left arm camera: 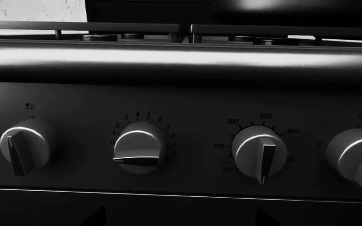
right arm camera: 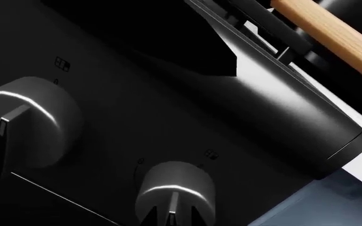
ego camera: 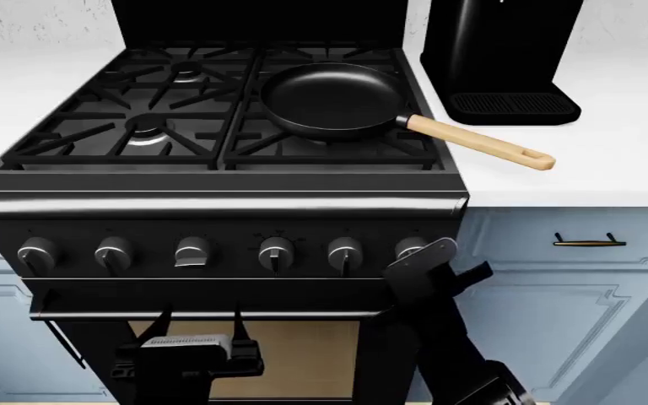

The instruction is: Turn off the front right burner of the stove.

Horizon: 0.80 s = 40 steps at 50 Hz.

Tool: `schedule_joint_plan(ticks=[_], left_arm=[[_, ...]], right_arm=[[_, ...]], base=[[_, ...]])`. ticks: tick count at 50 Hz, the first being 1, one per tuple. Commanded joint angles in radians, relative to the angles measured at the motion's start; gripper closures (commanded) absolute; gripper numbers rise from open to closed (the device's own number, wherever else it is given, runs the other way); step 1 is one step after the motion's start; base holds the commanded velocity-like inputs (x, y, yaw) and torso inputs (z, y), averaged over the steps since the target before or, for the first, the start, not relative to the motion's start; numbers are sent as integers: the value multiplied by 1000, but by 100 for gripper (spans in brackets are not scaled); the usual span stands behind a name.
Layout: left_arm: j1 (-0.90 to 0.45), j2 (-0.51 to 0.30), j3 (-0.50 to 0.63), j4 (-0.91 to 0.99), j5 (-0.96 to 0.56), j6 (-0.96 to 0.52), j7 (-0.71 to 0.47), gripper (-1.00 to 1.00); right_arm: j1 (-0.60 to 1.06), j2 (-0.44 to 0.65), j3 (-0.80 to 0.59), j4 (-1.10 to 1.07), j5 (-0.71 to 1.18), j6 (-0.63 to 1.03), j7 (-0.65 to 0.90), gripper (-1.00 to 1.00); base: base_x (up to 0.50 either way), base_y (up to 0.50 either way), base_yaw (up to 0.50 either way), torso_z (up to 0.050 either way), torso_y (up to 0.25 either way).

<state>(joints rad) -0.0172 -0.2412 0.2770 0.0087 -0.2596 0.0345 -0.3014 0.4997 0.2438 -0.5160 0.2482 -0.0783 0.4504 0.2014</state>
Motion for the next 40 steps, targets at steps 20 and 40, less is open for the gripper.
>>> schedule_joint_plan(ticks=[20,40], left_arm=[[-3,-9,12,1,-8,3,-12,-100],[-4,-15,18,-1,-14,6,-19,-100]], right_arm=[[0,-14,11,43,32,-48,9,100],[5,-27,48,62,67,-79,34,100]], base=[[0,0,0,0,0],[1,0,0,0,0]])
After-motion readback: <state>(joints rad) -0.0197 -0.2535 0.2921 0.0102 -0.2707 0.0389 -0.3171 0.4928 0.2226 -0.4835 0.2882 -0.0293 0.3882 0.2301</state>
